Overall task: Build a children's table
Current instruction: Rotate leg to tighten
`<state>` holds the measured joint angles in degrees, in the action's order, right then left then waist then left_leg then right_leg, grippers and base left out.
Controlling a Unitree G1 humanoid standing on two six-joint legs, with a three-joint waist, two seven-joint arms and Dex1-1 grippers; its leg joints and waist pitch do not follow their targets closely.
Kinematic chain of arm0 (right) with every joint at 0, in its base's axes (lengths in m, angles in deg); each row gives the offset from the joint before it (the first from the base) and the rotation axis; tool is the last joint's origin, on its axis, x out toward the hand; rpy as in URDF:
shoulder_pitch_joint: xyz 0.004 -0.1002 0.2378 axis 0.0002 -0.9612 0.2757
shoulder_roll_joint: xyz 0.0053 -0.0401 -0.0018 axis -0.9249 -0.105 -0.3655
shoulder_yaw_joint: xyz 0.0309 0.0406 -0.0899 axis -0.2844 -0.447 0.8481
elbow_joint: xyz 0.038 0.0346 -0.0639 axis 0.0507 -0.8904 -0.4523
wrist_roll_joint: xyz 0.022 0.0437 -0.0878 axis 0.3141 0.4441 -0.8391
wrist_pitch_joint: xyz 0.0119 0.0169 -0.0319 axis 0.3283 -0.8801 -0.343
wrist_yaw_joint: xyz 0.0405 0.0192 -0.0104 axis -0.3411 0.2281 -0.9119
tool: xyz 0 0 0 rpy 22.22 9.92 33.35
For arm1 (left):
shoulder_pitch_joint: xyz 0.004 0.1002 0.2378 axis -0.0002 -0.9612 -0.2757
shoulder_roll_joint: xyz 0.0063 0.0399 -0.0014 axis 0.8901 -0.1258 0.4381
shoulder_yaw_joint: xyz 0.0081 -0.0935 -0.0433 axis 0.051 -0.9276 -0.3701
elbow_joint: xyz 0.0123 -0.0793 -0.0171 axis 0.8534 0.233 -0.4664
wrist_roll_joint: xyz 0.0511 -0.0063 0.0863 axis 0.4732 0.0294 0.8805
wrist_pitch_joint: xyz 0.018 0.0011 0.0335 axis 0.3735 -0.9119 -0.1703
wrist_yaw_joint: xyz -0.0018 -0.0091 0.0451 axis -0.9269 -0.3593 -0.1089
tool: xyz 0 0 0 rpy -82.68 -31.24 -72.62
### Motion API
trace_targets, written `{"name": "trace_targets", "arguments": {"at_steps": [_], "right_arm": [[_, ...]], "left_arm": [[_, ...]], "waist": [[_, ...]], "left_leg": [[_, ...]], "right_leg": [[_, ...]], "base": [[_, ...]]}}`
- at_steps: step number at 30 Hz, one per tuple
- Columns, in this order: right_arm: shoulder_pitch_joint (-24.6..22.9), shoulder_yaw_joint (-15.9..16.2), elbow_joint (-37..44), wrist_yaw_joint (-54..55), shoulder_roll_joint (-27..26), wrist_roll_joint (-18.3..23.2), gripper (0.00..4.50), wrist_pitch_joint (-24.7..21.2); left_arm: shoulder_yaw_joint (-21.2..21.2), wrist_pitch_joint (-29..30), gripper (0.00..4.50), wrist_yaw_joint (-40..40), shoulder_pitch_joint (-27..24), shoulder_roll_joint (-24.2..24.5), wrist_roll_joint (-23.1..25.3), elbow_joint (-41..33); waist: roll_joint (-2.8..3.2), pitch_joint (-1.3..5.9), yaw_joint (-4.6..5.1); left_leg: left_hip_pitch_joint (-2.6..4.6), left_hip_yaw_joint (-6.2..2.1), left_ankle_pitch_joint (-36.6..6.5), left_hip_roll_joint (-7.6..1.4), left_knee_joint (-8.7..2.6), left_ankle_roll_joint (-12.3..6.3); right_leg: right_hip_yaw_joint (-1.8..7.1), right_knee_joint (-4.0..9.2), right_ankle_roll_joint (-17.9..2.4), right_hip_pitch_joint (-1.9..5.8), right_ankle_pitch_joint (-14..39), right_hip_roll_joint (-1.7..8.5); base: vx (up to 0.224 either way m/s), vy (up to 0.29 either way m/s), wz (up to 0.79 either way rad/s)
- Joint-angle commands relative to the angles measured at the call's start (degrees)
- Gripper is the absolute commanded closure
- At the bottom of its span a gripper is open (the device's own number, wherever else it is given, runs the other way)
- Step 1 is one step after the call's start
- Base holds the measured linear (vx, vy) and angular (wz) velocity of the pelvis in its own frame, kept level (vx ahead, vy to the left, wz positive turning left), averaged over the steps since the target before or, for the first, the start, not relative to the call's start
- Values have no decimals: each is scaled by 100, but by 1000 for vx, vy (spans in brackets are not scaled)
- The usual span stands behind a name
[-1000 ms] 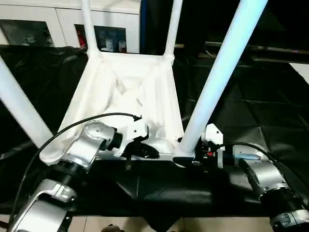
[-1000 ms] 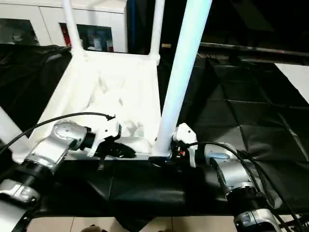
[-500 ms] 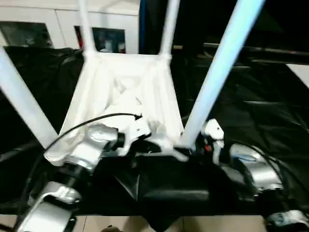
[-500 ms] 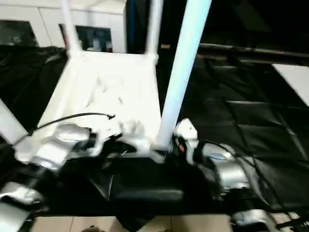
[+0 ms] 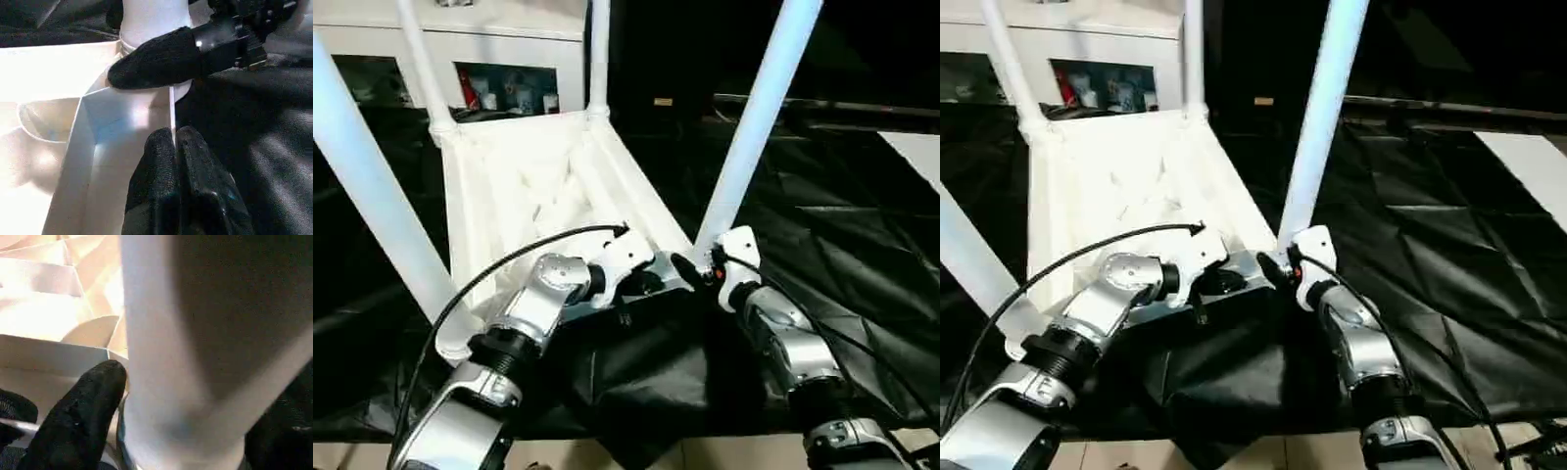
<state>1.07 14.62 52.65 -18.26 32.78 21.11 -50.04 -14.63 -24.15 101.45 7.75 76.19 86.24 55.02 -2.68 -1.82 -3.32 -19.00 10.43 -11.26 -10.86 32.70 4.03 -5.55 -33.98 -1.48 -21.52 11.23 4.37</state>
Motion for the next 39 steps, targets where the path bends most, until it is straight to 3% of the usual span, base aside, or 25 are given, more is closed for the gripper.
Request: {"name": "trace_targets", "arguments": {"at_steps": [1, 2, 5, 7, 11, 13, 14, 17, 27, 31, 34, 35, 37, 38, 39], "right_arm": [[83, 573, 66, -926, 10, 11, 68, -92], [55, 610, 144, -1150, 138, 32, 68, -71], [-68, 684, 422, -1998, 565, 194, 68, 41], [-149, 700, 636, -2553, 825, 359, 68, 44], [-210, 713, 829, -3248, 1255, 457, 68, 82], [-204, 709, 830, -3328, 1315, 452, 68, 75], [-217, 714, 928, -3679, 1454, 593, 68, -41], [-237, 721, 1005, -3841, 1499, 673, 68, -127], [-292, 792, 1002, -3963, 1428, 703, 156, -270], [-346, 766, 947, -3590, 1288, 607, 176, -366], [-175, 615, 357, -2192, 950, 166, 178, -299], [-114, 463, 193, -1566, 730, 125, 178, -385], [-88, 342, 139, -1167, 559, 154, 180, -495], [-62, 230, 117, -795, 376, 190, 180, -611], [-47, 213, 124, -569, 245, 168, 180, -678]], "left_arm": [[500, -30, 450, 580, -70, -108, -75, -102], [515, -30, 450, 703, -100, -12, -88, -166], [520, -14, 450, 1194, -196, 307, -208, -390], [488, -104, 450, 1624, -267, 522, -364, -540], [383, -127, 450, 2179, -331, 915, -543, -693], [352, -109, 450, 2256, -329, 987, -568, -694], [382, 3, 450, 2604, -362, 1257, -654, -808], [381, 38, 450, 2704, -375, 1366, -689, -847], [303, 11, 450, 2538, -378, 1386, -727, -825], [242, -63, 450, 2024, -324, 1188, -622, -668], [158, -71, 450, 1270, -212, 861, -454, -404], [130, -66, 450, 924, -156, 688, -385, -283], [122, -34, 450, 702, -116, 569, -339, -209], [138, -12, 450, 545, -82, 448, -304, -158], [161, 16, 450, 436, -58, 336, -282, -132]], "waist": [[43, 230, -10], [-1, 239, -11], [25, 275, -32], [-5, 271, -42], [9, 257, -49], [17, 242, -77], [27, 241, -91], [34, 237, -114], [19, 255, -162], [23, 235, -162], [22, 192, -134], [6, 179, -106], [8, 194, -76], [-21, 194, -44], [-12, 200, -39]], "left_leg": [[-38, -131, -1467, -291, -405, -212], [-55, -126, -1369, -296, -399, -249], [-92, -92, -777, -296, -337, -510], [-98, -83, -645, -291, -332, -607], [-89, -77, -687, -308, -334, -683], [-65, -77, -830, -316, -352, -563], [-49, -80, -916, -324, -358, -501], [-50, -77, -942, -334, -364, -445], [-59, -76, -744, -315, -344, -389], [-47, -81, -924, -310, -360, -312], [-37, -85, -1171, -303, -388, -176], [-7, -115, -1479, -280, -403, -18], [-18, -157, -1569, -283, -420, 48], [-28, -153, -1539, -289, -426, 20], [-21, -153, -1525, -291, -425, 15]], "right_leg": [[363, 516, -815, 185, 1900, 489], [365, 492, -852, 203, 1725, 489], [370, 358, -1173, 237, 616, 480], [367, 326, -1294, 246, 397, 483], [361, 335, -1331, 235, 473, 473], [358, 354, -1320, 219, 731, 466], [357, 364, -1297, 217, 862, 470], [358, 347, -1300, 219, 836, 462], [357, 326, -1282, 235, 708, 475], [356, 383, -1170, 217, 1114, 482], [352, 459, -1009, 179, 1695, 487], [336, 528, -778, 172, 2450, 502], [319, 563, -565, 182, 2788, 518], [338, 565, -544, 167, 2674, 506], [342, 554, -565, 160, 2590, 502]], "base": [[0, 0, 0], [0, 0, 0], [0, 0, 0], [0, 0, 0], [0, 0, 0], [0, 0, 0], [0, 0, 0], [0, 0, 0], [0, 0, 0], [0, 0, 0], [0, 0, 0], [0, 0, 0], [0, 0, 0], [0, 0, 0], [0, 0, 0]]}}
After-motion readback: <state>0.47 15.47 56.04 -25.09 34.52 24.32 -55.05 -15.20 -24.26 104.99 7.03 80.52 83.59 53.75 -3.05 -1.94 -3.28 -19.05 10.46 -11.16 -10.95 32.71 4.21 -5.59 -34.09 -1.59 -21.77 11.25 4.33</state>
